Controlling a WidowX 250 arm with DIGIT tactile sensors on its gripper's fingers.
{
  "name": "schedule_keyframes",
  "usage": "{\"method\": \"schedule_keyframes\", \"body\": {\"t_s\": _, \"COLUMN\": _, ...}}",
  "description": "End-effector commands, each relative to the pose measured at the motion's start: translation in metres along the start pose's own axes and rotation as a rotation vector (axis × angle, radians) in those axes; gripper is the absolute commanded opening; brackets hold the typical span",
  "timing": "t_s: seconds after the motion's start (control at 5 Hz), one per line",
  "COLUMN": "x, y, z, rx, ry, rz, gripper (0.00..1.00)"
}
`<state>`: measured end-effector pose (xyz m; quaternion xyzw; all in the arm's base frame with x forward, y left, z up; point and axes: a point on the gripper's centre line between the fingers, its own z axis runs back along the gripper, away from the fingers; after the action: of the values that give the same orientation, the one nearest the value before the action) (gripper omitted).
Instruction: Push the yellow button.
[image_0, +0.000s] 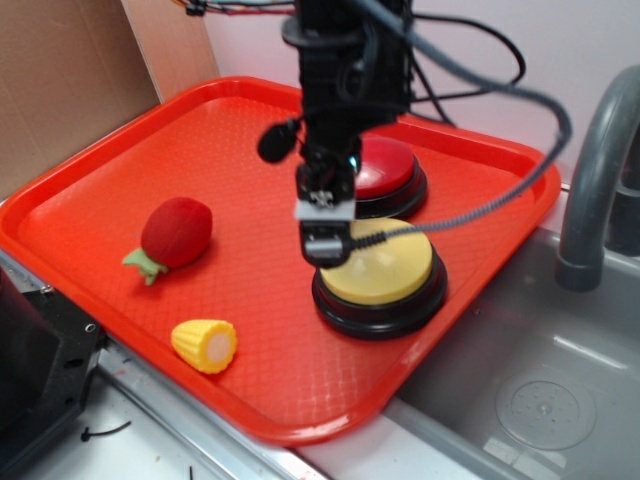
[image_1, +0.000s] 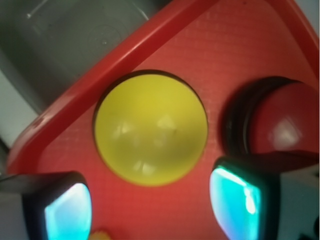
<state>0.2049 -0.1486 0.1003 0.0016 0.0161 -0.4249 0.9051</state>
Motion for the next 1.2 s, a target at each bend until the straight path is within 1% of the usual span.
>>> {"method": "schedule_keyframes", "body": {"t_s": 0.0, "x": -0.004, "y": -0.005, "z": 0.037, "rx": 0.017, "ry": -0.053, "rz": 0.04, "gripper": 1.0}}
{"method": "schedule_keyframes", "body": {"t_s": 0.2, "x": -0.004, "y": -0.003, "z": 0.043, "rx": 0.012, "ry": -0.045, "rz": 0.048, "gripper": 1.0}}
{"method": "schedule_keyframes", "body": {"t_s": 0.8, "x": -0.005, "y": 0.0, "z": 0.057, "rx": -0.006, "ry": -0.064, "rz": 0.08, "gripper": 1.0}}
{"method": "schedule_keyframes", "body": {"t_s": 1.0, "x": -0.005, "y": 0.0, "z": 0.064, "rx": -0.002, "ry": -0.067, "rz": 0.085, "gripper": 1.0}}
